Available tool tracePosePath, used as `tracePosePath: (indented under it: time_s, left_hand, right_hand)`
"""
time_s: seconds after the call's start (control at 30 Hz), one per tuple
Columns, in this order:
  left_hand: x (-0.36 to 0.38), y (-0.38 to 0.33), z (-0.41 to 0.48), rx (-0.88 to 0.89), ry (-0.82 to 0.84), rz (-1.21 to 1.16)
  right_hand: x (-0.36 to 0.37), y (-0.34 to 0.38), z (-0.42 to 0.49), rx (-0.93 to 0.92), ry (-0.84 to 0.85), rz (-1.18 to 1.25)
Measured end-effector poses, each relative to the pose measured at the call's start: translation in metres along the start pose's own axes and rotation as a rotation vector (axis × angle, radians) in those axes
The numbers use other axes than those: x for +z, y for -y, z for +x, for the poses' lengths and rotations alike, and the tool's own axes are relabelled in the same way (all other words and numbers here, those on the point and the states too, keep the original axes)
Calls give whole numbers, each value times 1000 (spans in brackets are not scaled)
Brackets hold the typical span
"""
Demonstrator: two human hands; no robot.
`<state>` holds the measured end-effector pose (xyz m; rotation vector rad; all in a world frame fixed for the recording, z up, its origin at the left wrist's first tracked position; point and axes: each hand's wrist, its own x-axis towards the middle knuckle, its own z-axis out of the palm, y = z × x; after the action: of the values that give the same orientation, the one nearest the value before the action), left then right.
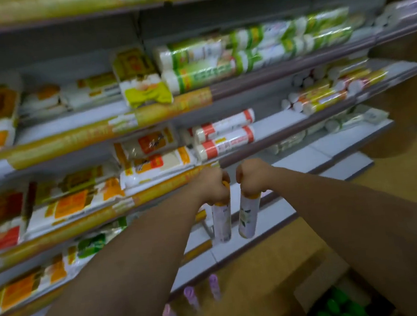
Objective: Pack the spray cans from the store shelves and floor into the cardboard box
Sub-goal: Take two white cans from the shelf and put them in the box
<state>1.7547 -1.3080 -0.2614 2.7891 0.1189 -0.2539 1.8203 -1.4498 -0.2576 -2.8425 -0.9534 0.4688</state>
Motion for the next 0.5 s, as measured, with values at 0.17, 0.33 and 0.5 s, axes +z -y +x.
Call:
tracePosePath:
  time_s: [0.17,0.33,0.5]
  left_hand:
    - [-27,-89,24,76,-40,41]
    - [-39,-182,54,175,-57,30]
    - [-29,-271,90,294,-53,61]
  right_hand:
    - [-52,-59,-40,73,-83,23]
    - [-95,-131,-85,168,-166,35]
    - [-114,-200,-128,243,-202,-1]
